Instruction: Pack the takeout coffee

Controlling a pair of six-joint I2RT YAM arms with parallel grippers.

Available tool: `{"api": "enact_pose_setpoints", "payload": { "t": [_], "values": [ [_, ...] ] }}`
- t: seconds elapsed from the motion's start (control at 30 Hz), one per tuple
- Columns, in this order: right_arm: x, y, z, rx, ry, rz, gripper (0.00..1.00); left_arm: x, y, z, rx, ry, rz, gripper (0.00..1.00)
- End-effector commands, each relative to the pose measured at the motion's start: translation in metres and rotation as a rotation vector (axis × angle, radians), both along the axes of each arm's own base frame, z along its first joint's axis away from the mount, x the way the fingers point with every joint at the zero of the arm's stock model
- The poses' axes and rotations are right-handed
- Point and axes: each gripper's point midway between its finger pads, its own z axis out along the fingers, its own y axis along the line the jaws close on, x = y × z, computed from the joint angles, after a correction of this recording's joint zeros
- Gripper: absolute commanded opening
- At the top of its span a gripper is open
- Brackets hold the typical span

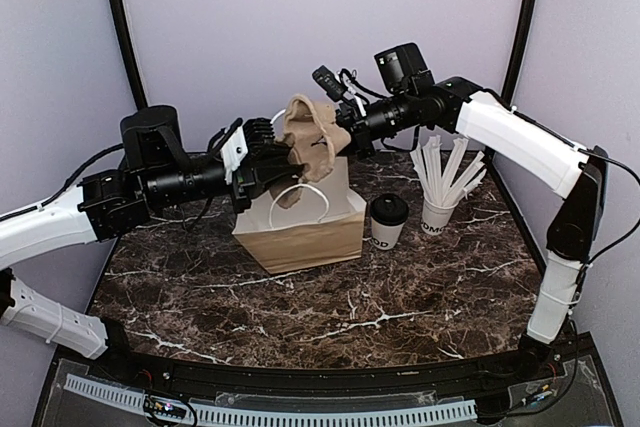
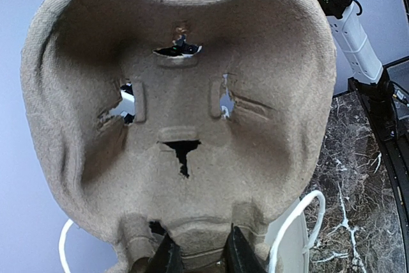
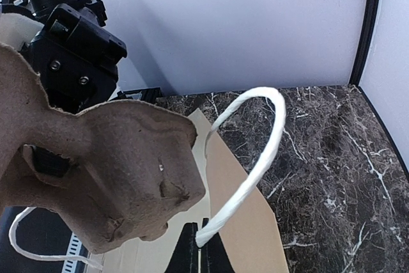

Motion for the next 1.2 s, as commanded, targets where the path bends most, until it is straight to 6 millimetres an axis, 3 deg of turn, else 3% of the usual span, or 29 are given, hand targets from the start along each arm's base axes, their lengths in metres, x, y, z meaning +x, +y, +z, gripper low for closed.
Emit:
{"api": "enact_pose_setpoints", "payload": {
  "t": [0.0, 0.2, 0.5, 0.7, 0.97, 1.17],
  "values": [
    [-0.002, 0.000, 0.016, 0.028, -0.037, -0.020, 0.00, -0.013, 0.001, 0.004, -0.008, 0.044, -0.062, 0.22],
    [0.005, 0.001, 0.016, 0.017, -0.043, -0.061, 0.00, -0.013, 0.007, -0.035, 0.130, 0.209, -0.029, 0.22],
    [0.002, 0.000, 0.016, 0.012, -0.036, -0.051, 0.00, 0.000, 0.021, -0.071, 0.348, 0.419, 0.114, 0.22],
    [0.001, 0.001, 0.012, 0.008, -0.016, -0.038, 0.00, 0.009, 0.028, -0.075, 0.445, 0.449, 0.189, 0.22],
    [-0.004, 0.001, 0.006, -0.003, 0.022, -0.010, 0.00, 0.027, 0.031, -0.050, 0.427, 0.301, 0.252, 0.22],
    [-0.003, 0.001, 0.004, -0.022, 0.028, -0.011, 0.00, 0.032, 0.028, -0.070, 0.602, 0.360, 0.259, 0.22]
  ]
}}
